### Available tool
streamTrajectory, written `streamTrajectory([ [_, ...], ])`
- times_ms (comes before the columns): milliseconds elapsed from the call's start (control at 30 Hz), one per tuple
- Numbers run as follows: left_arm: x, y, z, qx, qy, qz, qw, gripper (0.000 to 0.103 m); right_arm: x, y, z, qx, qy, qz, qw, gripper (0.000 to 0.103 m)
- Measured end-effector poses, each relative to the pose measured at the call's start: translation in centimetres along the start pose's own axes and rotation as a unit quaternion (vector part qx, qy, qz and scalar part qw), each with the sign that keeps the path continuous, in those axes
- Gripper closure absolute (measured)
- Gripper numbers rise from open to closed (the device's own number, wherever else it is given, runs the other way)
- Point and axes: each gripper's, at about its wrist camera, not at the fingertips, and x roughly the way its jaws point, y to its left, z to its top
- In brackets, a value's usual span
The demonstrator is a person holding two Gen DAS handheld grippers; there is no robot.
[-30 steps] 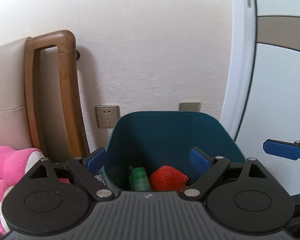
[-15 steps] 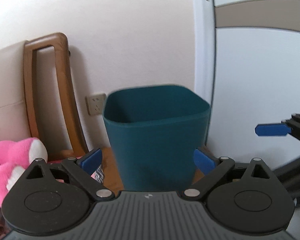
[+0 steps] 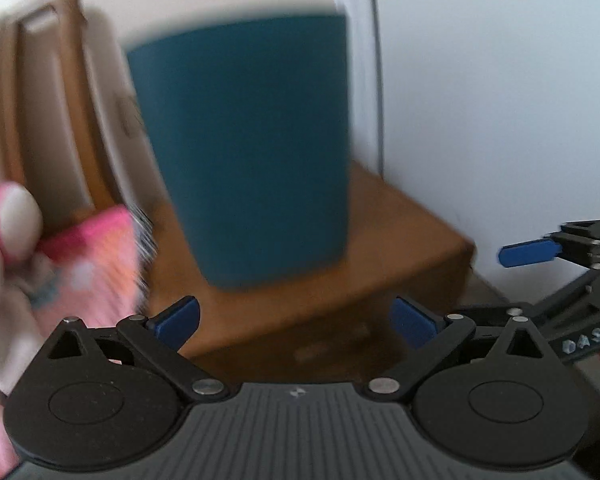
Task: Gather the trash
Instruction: 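Lower both grippers toward the remaining floor trash, then grasp the white-yellow marker with left gripper while right grasps Christmas-print bag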
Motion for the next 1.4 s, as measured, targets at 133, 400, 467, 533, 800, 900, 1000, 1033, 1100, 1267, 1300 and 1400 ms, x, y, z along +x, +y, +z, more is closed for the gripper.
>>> streamTrajectory([
  [133, 5.3, -0.6, -4.3, -0.061, 0.077, -0.083, 0.9917, 0.0, 3.7, -2.3, -4.4, 0.04, 0.049, -0.007, 0.998, 0.006],
  [400, 15.4, -2.1, -12.0, -0.107, 0.177, -0.033, 0.9778, 0.0, 11.2, -6.4, -12.3, 0.116, 0.136, -0.033, 0.983, 0.006],
  [467, 18.0, -2.4, -13.9, -0.123, 0.205, -0.027, 0.9707, 0.0, 13.3, -7.3, -14.4, 0.133, 0.16, -0.042, 0.977, 0.006],
  [533, 20.3, -2.5, -15.9, -0.121, 0.228, -0.006, 0.9661, 0.0, 15.2, -8.0, -16.7, 0.151, 0.183, -0.053, 0.97, 0.006],
  [800, 29.1, -1.8, -24.9, -0.141, 0.328, 0.044, 0.9331, 0.0, 22.5, -10.4, -25.2, 0.229, 0.278, -0.089, 0.929, 0.006],
  [900, 31.4, -1.4, -28.7, -0.156, 0.365, 0.049, 0.9165, 0.001, 24.8, -11.0, -28.0, 0.266, 0.297, -0.097, 0.912, 0.006],
  [1000, 33.2, -0.9, -32.0, -0.168, 0.399, 0.059, 0.8996, 0.001, 26.6, -11.4, -30.5, 0.301, 0.311, -0.097, 0.896, 0.006],
  [1033, 33.6, -0.8, -33.1, -0.174, 0.408, 0.061, 0.8941, 0.001, 27.1, -11.5, -31.3, 0.309, 0.315, -0.097, 0.892, 0.006],
  [1100, 34.3, -0.5, -35.1, -0.185, 0.424, 0.063, 0.8845, 0.001, 28.3, -11.5, -32.7, 0.32, 0.324, -0.098, 0.885, 0.006],
  [1267, 35.8, -0.3, -38.9, -0.201, 0.456, 0.069, 0.8641, 0.001, 29.8, -10.7, -35.7, 0.296, 0.356, -0.105, 0.88, 0.006],
  [1300, 35.9, -0.2, -39.4, -0.211, 0.459, 0.066, 0.8607, 0.001, 29.9, -10.7, -36.1, 0.296, 0.358, -0.106, 0.879, 0.006],
  [1400, 36.2, -0.2, -40.3, -0.228, 0.459, 0.057, 0.8568, 0.002, 29.8, -11.1, -37.1, 0.314, 0.356, -0.102, 0.874, 0.007],
])
